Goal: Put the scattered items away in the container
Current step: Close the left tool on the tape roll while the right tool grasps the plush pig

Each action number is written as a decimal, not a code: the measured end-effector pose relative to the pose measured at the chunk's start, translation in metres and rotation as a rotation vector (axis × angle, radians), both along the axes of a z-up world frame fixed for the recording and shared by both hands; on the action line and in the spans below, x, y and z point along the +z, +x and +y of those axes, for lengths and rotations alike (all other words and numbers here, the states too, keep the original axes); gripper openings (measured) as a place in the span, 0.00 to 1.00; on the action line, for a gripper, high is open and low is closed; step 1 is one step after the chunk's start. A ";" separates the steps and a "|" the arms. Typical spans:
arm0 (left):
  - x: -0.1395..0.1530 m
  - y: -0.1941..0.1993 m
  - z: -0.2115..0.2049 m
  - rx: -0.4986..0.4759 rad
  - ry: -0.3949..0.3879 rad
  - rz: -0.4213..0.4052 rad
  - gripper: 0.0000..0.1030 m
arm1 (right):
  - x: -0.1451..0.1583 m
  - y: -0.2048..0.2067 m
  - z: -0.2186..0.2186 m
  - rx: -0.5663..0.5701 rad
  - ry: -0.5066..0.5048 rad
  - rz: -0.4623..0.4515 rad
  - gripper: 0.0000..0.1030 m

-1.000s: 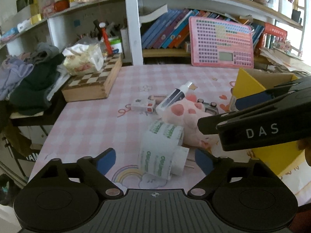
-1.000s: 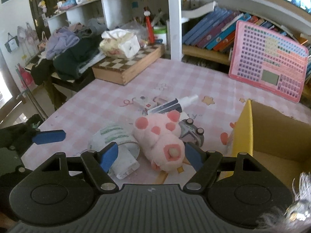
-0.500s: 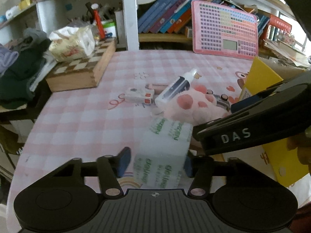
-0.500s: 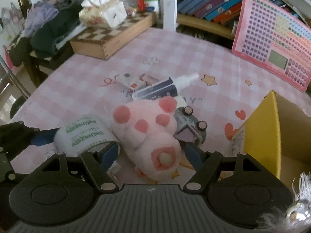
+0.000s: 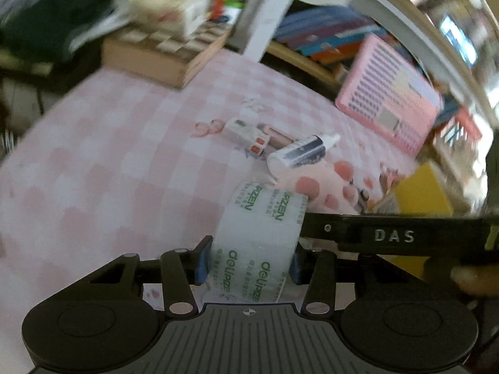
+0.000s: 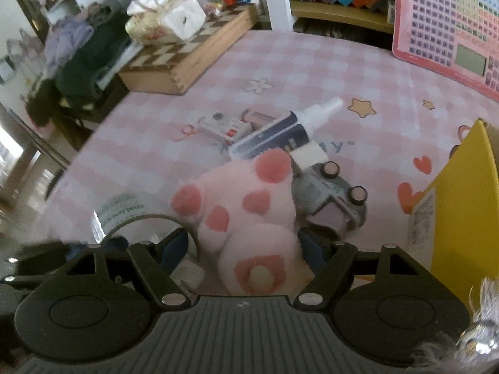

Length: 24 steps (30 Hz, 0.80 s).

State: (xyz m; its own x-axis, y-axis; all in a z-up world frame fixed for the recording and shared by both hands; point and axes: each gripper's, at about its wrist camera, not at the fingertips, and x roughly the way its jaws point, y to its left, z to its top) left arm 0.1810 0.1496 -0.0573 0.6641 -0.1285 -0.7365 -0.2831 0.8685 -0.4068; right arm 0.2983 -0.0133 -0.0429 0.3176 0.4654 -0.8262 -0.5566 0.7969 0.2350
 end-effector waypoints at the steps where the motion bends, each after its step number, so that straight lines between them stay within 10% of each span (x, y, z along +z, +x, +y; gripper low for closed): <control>1: -0.002 -0.002 0.003 0.014 -0.024 -0.002 0.44 | 0.000 0.001 0.001 0.002 0.008 0.008 0.73; 15: -0.039 -0.040 0.054 0.293 -0.536 -0.095 0.44 | 0.000 0.004 0.009 0.060 -0.029 -0.009 0.75; 24: -0.028 -0.047 0.057 0.305 -0.550 -0.148 0.44 | -0.015 0.006 0.019 0.073 -0.085 -0.031 0.58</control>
State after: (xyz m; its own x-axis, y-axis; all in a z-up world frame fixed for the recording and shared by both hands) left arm 0.1343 0.2064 -0.0849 0.8198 -0.2509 -0.5148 -0.3910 0.4118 -0.8232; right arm 0.3043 0.0058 -0.0578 0.3108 0.4169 -0.8542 -0.6200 0.7701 0.1503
